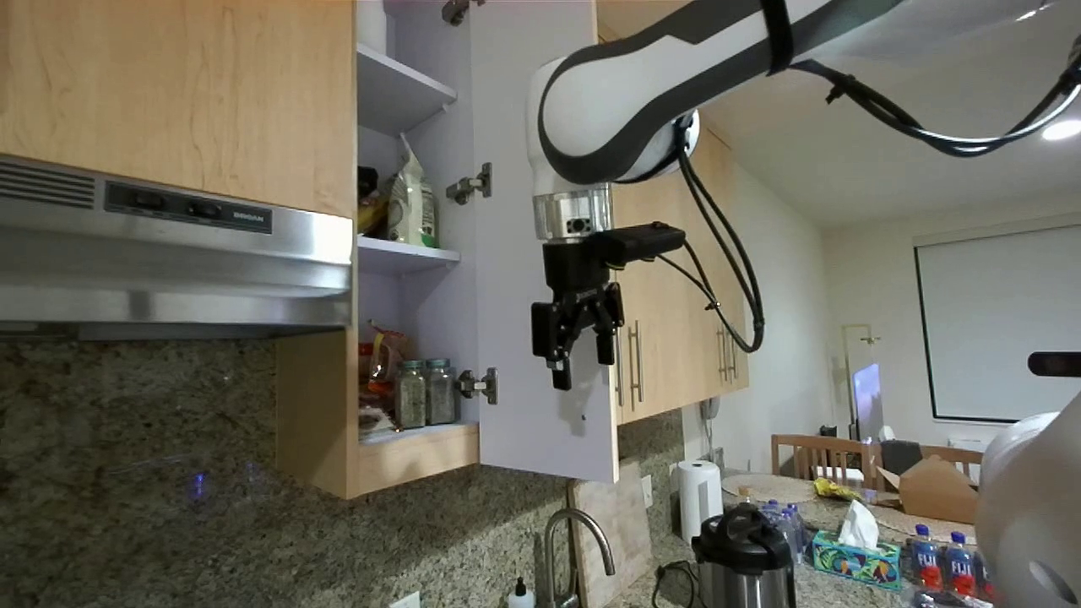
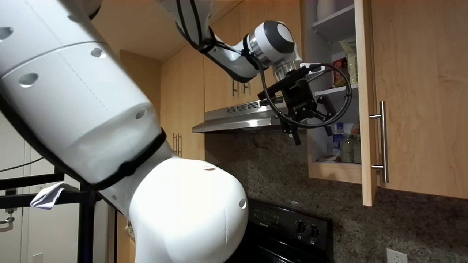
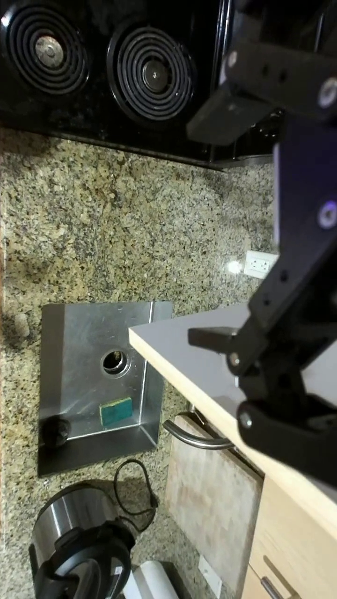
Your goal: Close the open upper cabinet door
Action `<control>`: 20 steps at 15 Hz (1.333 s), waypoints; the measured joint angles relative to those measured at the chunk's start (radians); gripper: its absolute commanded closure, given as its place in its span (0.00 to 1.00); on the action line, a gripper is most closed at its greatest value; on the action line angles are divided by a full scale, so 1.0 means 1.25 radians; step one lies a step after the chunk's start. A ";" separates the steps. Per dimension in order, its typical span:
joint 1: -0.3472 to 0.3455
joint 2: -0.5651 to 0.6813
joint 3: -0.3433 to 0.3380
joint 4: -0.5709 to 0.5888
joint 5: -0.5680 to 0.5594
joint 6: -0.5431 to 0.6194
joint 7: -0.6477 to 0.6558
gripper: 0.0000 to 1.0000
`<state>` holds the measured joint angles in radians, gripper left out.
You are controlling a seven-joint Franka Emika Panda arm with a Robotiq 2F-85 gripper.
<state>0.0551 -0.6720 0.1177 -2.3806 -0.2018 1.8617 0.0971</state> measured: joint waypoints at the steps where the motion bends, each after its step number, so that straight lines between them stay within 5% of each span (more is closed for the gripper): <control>1: -0.001 -0.024 -0.004 -0.017 0.000 0.005 0.007 0.00; 11: -0.076 -0.316 -0.061 -0.170 0.000 0.066 0.041 0.00; 20: -0.199 -0.458 -0.266 -0.188 -0.004 0.158 -0.014 0.00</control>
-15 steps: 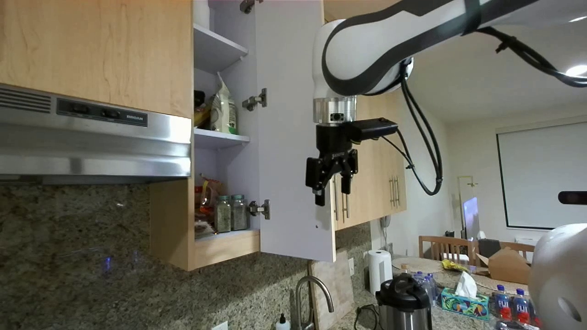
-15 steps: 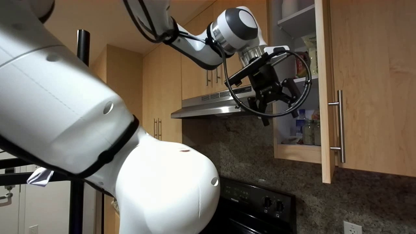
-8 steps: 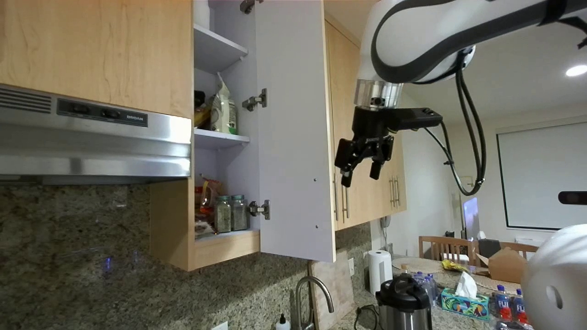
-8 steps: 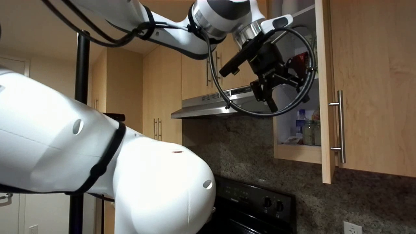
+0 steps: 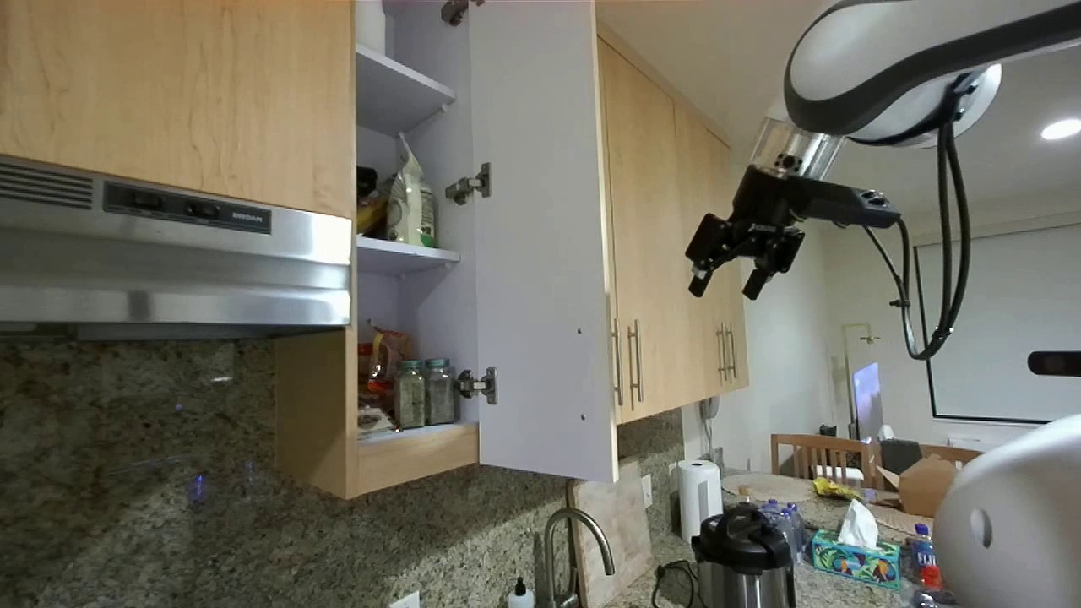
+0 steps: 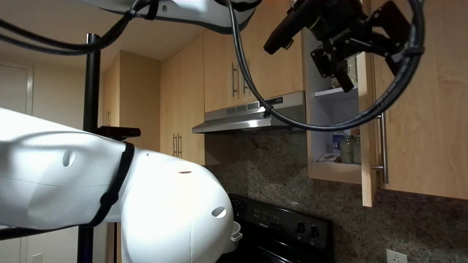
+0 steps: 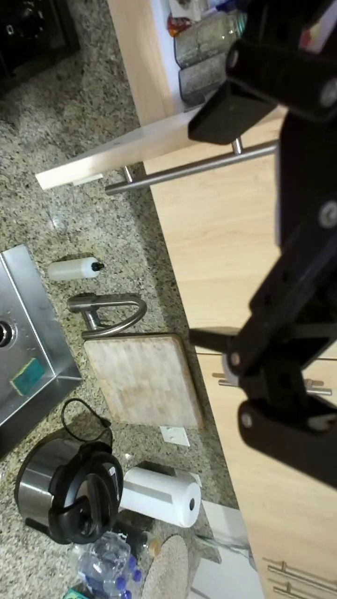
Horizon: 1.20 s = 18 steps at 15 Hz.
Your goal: Close the open upper cabinet door
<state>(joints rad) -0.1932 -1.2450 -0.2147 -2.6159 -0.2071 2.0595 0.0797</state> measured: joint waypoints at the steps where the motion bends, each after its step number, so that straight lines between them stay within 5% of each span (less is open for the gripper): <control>1: -0.004 0.002 -0.027 0.008 0.000 0.001 -0.029 0.00; 6: 0.014 0.068 -0.094 0.058 0.000 -0.003 -0.137 0.00; 12: 0.048 0.194 -0.057 0.123 -0.013 -0.009 -0.214 0.00; 18: 0.045 0.207 -0.052 0.133 -0.013 0.007 -0.207 0.00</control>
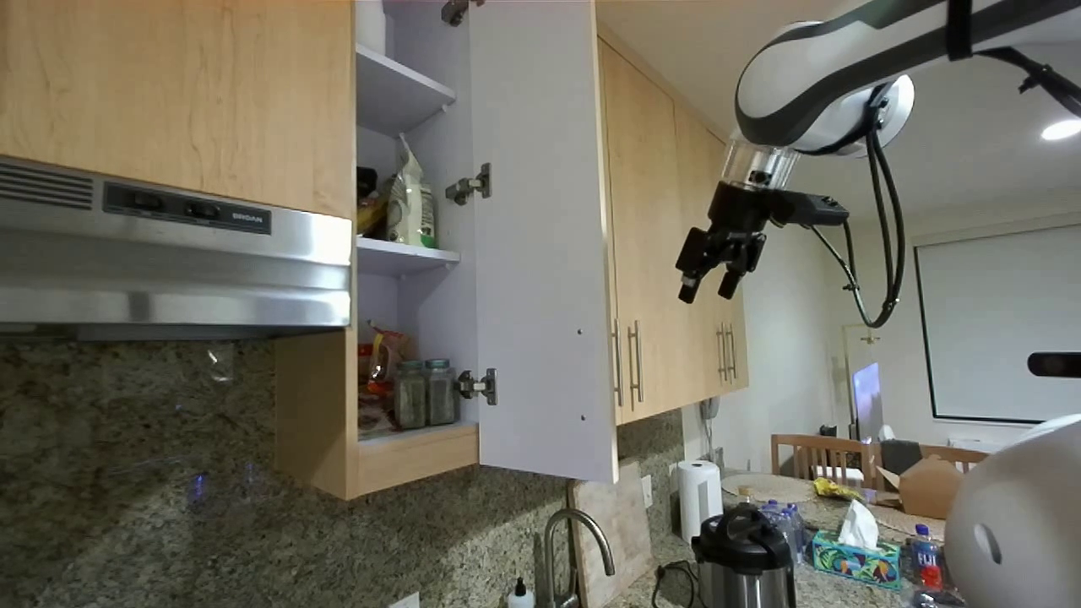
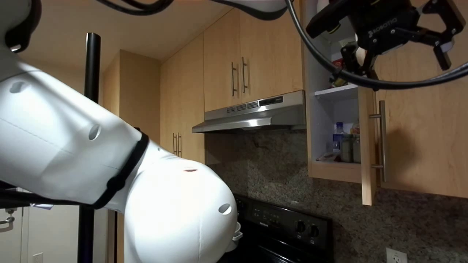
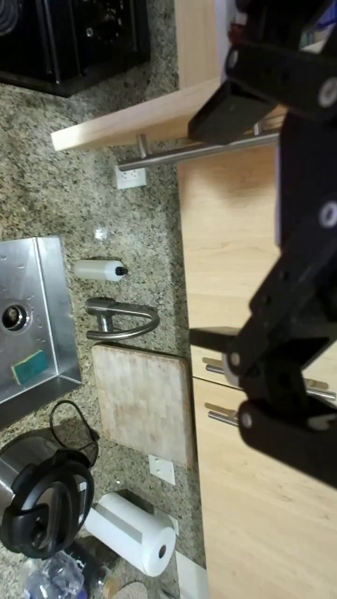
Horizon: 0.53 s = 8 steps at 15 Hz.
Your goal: Close the open upper cabinet door
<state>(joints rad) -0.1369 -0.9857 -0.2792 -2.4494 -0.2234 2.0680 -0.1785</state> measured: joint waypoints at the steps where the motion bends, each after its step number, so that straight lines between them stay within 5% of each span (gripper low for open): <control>1: -0.004 0.000 0.000 0.000 0.006 0.032 0.017 0.00; 8: 0.025 0.031 -0.001 0.001 0.074 0.312 0.041 0.00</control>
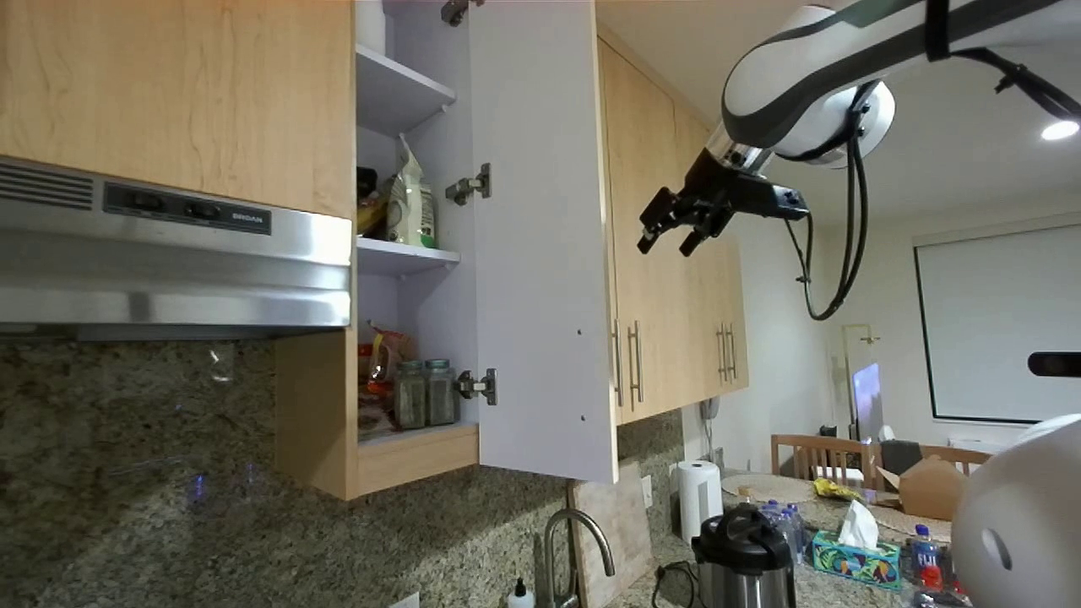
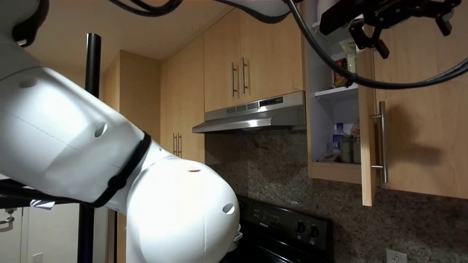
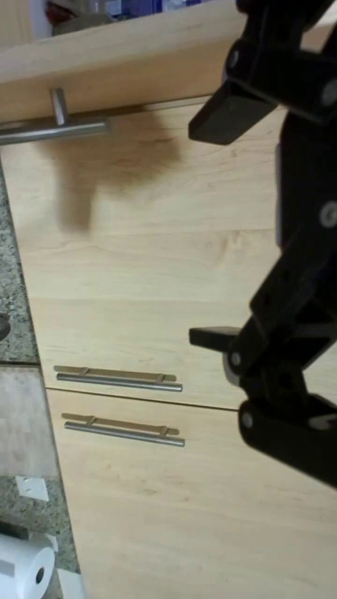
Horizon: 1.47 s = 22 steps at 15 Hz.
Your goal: Close the open upper cabinet door
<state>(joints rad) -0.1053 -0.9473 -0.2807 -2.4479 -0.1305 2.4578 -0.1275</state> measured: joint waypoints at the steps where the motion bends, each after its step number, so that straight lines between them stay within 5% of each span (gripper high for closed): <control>1: 0.007 0.015 -0.001 0.000 0.014 0.022 0.000 0.00; 10: 0.079 0.118 -0.024 0.000 0.143 0.151 0.000 0.00; 16: 0.159 0.071 -0.013 -0.002 0.164 0.153 -0.008 0.00; 22: 0.209 0.142 0.027 0.003 0.165 0.152 -0.007 0.00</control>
<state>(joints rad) 0.1563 -0.7696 -0.2475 -2.4438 0.0756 2.6479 -0.1368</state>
